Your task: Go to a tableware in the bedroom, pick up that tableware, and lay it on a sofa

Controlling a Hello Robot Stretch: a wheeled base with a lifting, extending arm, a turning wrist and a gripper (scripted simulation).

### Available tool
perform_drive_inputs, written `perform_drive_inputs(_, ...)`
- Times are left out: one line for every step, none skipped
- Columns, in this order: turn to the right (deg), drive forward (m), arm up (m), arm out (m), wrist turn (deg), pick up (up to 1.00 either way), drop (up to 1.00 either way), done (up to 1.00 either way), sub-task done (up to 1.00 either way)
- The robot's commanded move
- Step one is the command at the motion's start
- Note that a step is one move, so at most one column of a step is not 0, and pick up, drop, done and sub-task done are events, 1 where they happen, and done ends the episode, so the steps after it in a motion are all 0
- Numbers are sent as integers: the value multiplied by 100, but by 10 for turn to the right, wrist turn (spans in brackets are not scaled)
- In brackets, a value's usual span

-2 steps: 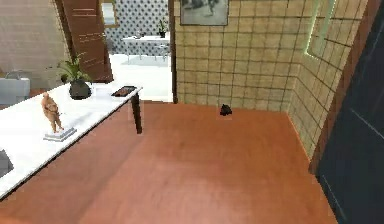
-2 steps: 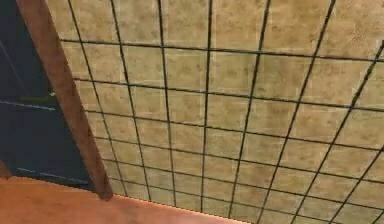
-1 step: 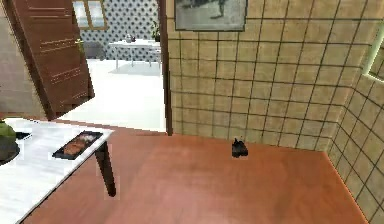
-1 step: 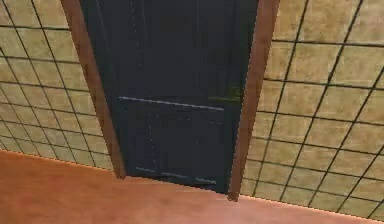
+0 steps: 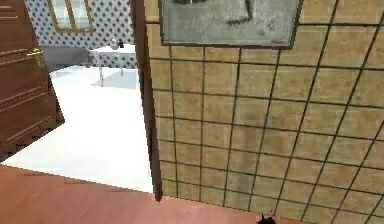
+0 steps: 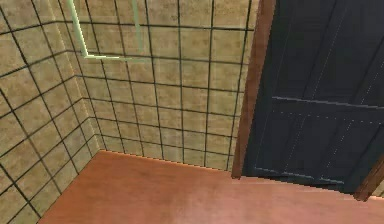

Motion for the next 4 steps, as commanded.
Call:
perform_drive_inputs(-60,0,0,0,0,0,0,0,0)
perform_drive_inputs(0,50,0,0,0,0,0,0,0)
perform_drive_inputs(-450,0,0,0,0,0,0,0,0)
perform_drive_inputs(-210,0,0,0,0,0,0,0,0)
